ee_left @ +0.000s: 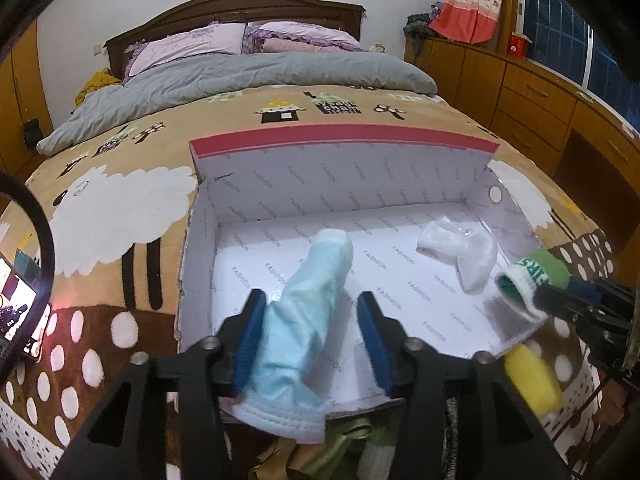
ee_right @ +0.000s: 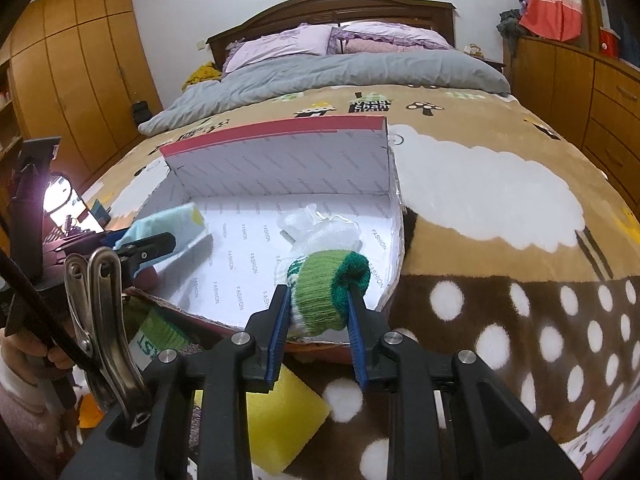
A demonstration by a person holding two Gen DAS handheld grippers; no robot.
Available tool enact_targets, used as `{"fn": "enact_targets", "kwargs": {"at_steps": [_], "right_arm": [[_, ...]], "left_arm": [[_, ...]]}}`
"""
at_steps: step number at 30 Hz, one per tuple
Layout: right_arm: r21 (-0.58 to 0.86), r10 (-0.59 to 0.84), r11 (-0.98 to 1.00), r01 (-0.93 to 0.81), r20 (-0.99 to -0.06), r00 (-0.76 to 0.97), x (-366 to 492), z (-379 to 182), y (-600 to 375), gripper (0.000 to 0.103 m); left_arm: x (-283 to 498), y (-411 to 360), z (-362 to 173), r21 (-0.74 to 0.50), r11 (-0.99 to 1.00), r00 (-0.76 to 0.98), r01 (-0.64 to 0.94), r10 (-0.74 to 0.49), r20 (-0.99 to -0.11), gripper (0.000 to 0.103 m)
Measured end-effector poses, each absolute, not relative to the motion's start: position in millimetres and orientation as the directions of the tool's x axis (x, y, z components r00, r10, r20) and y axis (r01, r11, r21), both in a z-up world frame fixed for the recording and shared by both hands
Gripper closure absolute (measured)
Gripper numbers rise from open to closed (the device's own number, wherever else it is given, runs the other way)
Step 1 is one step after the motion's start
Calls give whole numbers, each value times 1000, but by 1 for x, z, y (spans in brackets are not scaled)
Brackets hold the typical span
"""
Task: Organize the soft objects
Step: 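Carry both socks into the shoebox and open both tools to release them, then move the left tool to the green ribbon while the right tool approaches the yellow sponge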
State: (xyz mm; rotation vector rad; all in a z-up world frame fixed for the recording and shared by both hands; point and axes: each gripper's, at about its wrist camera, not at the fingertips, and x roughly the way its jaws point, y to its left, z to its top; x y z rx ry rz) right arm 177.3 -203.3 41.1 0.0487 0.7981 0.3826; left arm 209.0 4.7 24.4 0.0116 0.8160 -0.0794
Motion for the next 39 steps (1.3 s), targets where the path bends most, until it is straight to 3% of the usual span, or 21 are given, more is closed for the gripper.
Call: {"fn": "enact_targets", "kwargs": {"at_steps": [13, 25, 39], "right_arm": [[173, 344, 935, -311, -660, 668, 166, 53, -205, 58], [188, 358, 932, -311, -616, 701, 146, 68, -212, 54], [232, 395, 918, -323, -631, 668, 117, 57, -209, 54]], "left_arm": [[190, 6, 44, -62, 994, 695, 91, -108, -711, 39], [157, 7, 65, -92, 990, 714, 104, -138, -686, 37], [121, 19, 62, -126, 989, 708, 74, -141, -692, 37]]}}
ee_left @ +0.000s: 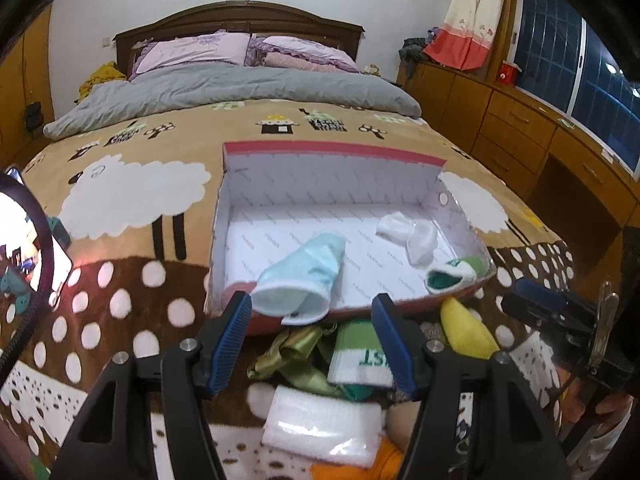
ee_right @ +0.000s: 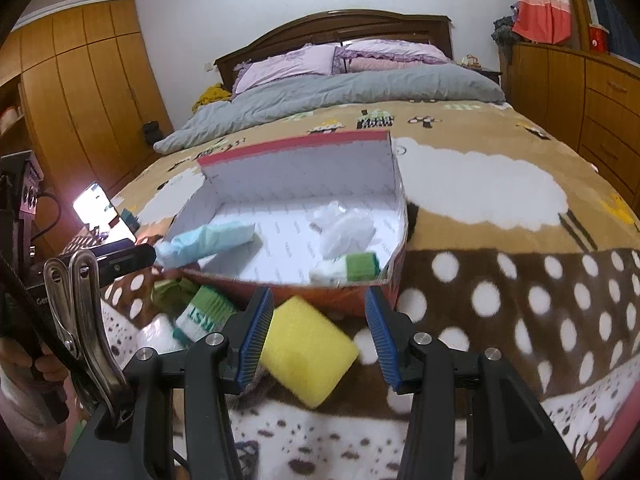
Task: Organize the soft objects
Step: 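Move the left tool to the green ribbon while the right tool approaches the yellow sponge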
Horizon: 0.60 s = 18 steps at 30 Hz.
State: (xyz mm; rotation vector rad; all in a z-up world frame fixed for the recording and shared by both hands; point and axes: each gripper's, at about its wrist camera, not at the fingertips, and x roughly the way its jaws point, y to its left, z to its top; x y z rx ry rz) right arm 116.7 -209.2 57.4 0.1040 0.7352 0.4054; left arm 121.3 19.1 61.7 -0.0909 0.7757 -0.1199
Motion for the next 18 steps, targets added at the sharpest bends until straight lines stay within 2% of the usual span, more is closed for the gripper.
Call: {"fn": "enact_targets", "kwargs": {"at_steps": [18], "right_arm": [[241, 417, 904, -352, -674, 609, 100, 29, -196, 53]], "left_arm": [[107, 30, 23, -145, 989, 663, 32, -130, -737, 38]]}}
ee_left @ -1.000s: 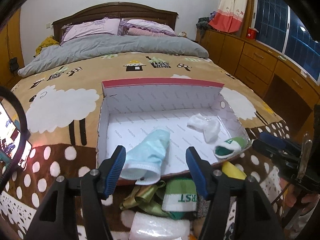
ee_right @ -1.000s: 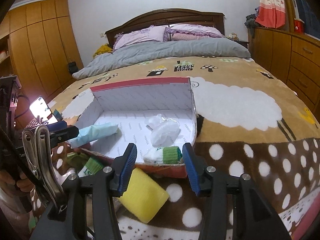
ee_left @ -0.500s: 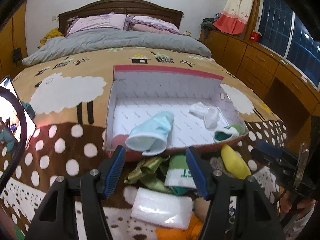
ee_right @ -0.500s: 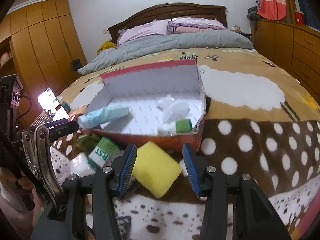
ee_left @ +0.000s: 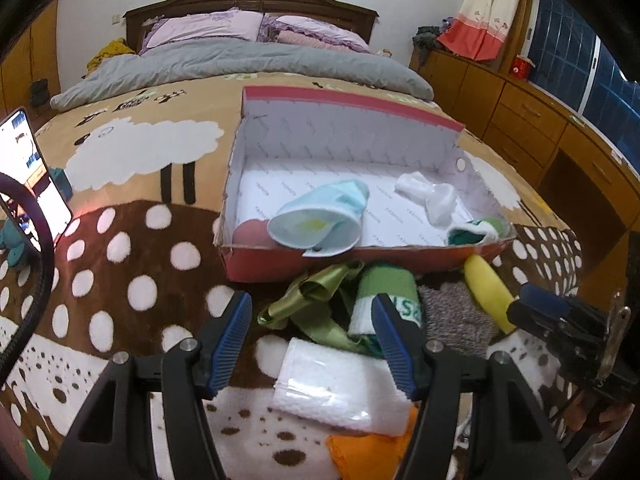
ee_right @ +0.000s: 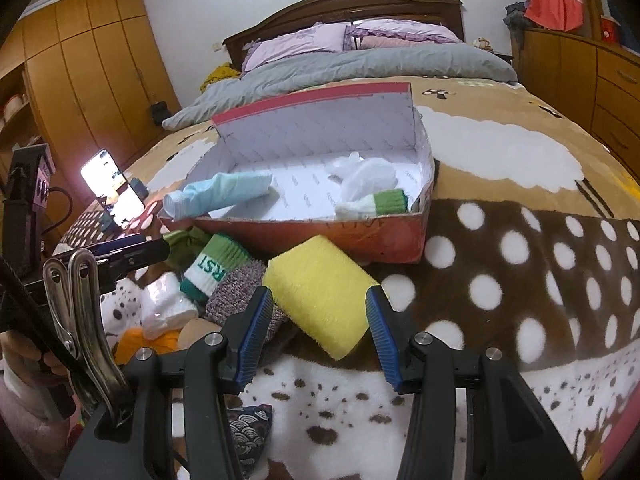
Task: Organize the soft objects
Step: 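Move the left tool to the green ribbon while the right tool approaches the yellow sponge, then close the left tool on the green ribbon while the right tool grasps the yellow sponge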
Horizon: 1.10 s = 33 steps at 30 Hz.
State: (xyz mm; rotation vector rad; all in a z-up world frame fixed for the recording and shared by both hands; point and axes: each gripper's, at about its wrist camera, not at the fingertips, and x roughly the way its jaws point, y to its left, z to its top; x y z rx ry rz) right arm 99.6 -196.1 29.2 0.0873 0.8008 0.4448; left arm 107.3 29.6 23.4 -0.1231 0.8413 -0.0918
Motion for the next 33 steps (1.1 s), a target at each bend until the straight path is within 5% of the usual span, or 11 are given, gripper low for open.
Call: {"fn": "enact_targets", "kwargs": {"at_steps": [12, 16, 21, 33], "right_arm": [[237, 402, 911, -338, -697, 593, 111, 12, -193, 46], [218, 395, 912, -348, -702, 593, 113, 9, -190, 46], [233, 403, 910, -344, -694, 597, 112, 6, -191, 46], [239, 405, 912, -333, -653, 640, 97, 20, -195, 57]], "left_arm": [[118, 29, 3, -148, 988, 649, 35, -135, -749, 53], [122, 28, -1, -159, 987, 639, 37, -146, -756, 74], [120, 28, -2, -176, 983, 634, 50, -168, -755, 89], [95, 22, 33, -201, 973, 690, 109, -220, -690, 94]]}}
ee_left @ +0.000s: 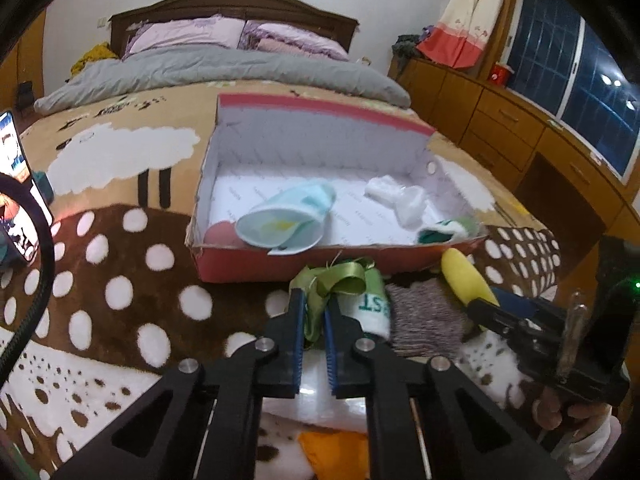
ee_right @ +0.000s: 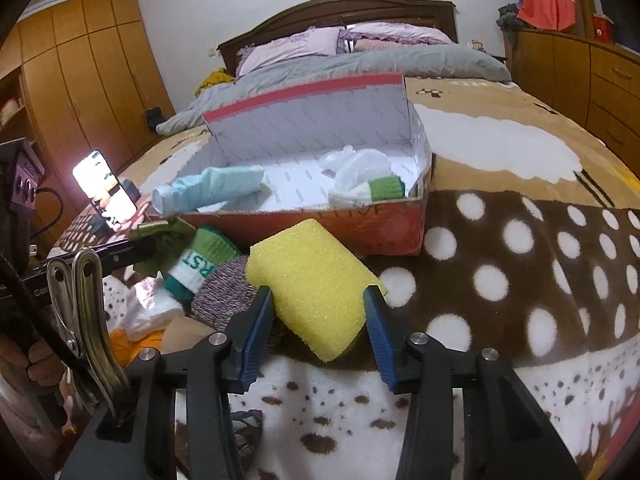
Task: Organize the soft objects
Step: 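Close the left tool on the green ribbon while the right tool grasps the yellow sponge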
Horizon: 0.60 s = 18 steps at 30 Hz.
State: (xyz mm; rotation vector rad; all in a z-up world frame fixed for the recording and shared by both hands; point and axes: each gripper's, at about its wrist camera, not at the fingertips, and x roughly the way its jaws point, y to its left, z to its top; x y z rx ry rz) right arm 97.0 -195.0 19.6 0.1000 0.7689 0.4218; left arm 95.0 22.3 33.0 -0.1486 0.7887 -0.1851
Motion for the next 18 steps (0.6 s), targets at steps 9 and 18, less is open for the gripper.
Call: {"fn": "enact_targets", "kwargs": {"at_steps": [9, 18], "right_arm": [[247, 431, 901, -358, -612, 663, 82, 41, -196, 57], [227, 450, 890, -396, -578, 680, 73, 63, -190, 57]], "left_arm": [[77, 15, 61, -212, 966, 733, 148, -251, -633, 96], [79, 7, 86, -186, 967, 762, 176, -253, -596, 96]]}}
